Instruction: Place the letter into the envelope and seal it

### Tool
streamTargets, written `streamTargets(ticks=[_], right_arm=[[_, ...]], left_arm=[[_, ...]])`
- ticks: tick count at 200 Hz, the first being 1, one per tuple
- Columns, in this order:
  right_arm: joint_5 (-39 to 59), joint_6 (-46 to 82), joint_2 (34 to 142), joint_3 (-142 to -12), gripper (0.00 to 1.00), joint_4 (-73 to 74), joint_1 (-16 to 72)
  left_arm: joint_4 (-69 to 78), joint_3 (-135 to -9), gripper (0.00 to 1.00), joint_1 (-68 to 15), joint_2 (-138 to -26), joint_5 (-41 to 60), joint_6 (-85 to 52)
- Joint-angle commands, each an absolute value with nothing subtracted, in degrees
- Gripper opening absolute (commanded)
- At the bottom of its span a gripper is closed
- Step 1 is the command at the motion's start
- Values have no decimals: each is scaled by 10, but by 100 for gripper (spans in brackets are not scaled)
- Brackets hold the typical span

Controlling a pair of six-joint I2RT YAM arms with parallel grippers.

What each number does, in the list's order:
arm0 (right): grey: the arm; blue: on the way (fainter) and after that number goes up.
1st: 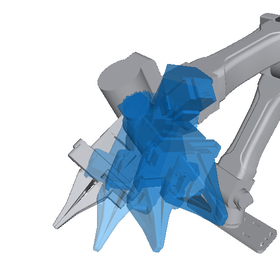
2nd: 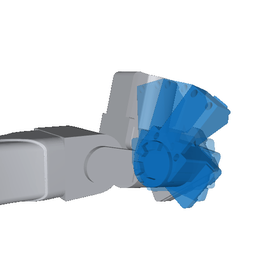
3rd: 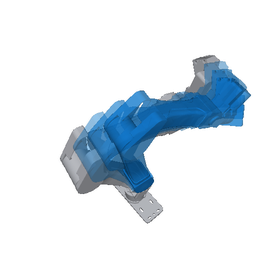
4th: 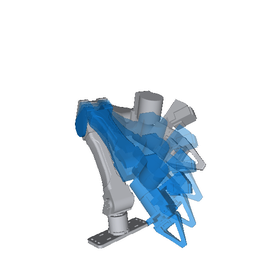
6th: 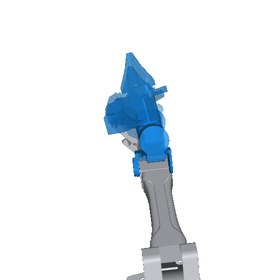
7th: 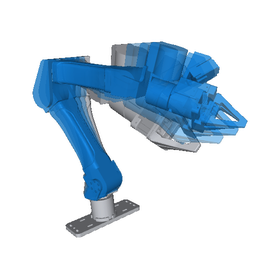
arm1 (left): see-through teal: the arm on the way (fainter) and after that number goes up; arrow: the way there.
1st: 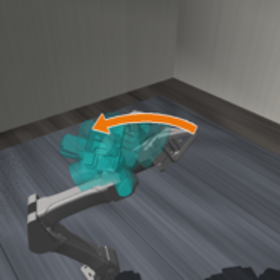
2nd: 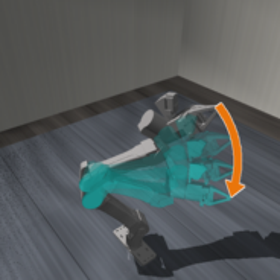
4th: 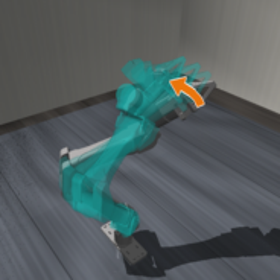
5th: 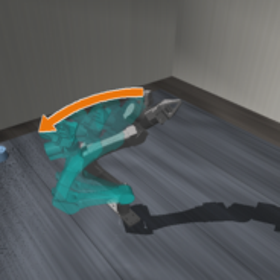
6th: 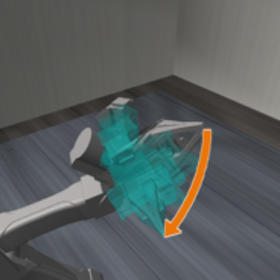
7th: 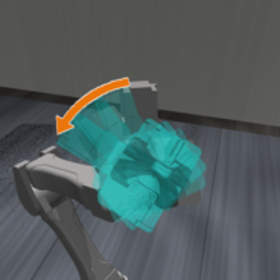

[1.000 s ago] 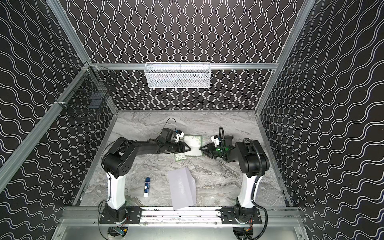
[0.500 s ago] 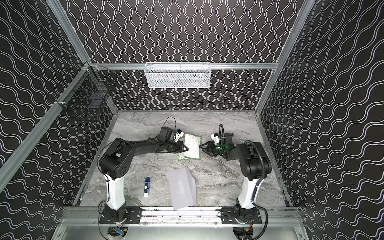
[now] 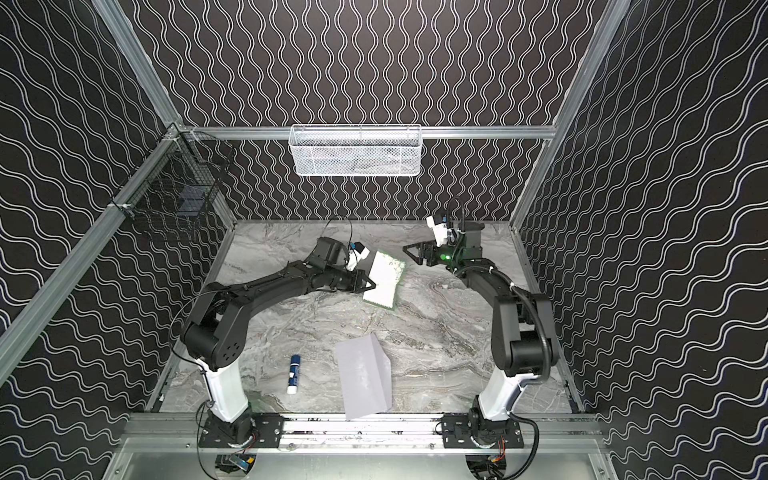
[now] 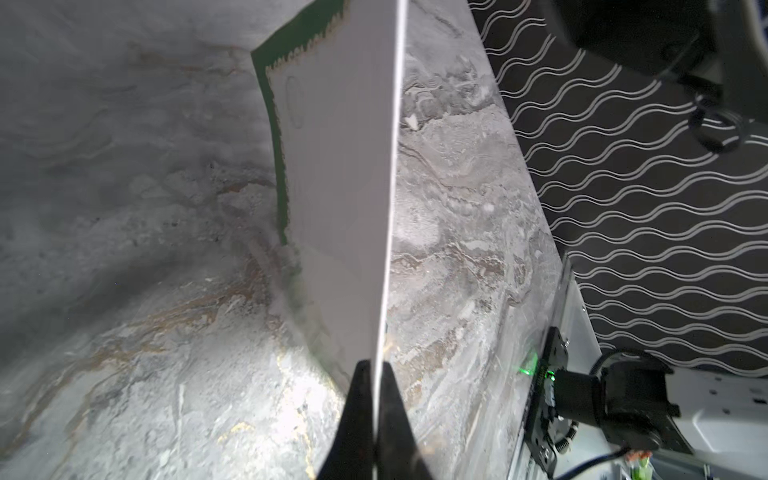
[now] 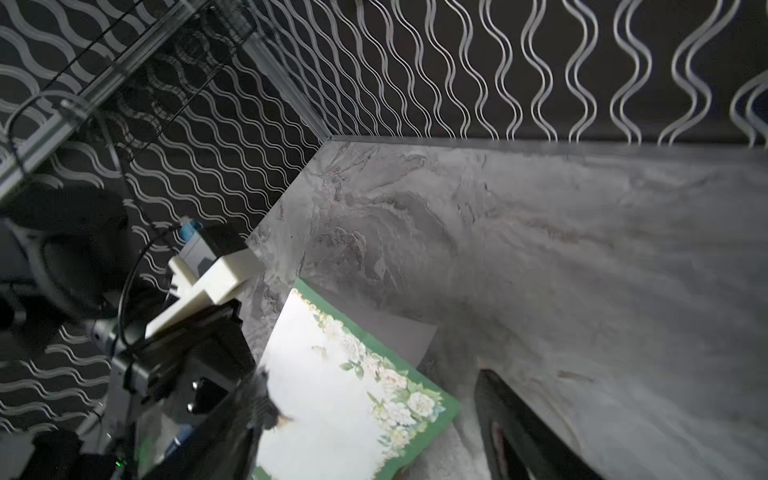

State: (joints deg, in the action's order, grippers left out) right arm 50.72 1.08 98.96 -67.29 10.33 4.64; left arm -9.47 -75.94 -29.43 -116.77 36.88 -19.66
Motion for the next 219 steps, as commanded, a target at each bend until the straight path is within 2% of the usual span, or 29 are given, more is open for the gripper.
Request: streamTargets(ticks=[1,37,78,132,219], right_arm=[[593,-174,964,-679,88,65,38],[640,-365,969,-719,91,-108,37],[648,-452,1012,-796,90,-258,61],[644,-477,1043,-836,86,-298,112],[654,-516,1084,-922,72,-385,145]], left_arm=[[-160,-787,0,-293,-1158,402,-113],[-215,-802,0,-293,-1139,429,-40],[-243,-806,0,-294,-1129,454,22],[-250,-800,0,-295,-1118,469,47],[-256,-800,0,-295,-1111,477,57]])
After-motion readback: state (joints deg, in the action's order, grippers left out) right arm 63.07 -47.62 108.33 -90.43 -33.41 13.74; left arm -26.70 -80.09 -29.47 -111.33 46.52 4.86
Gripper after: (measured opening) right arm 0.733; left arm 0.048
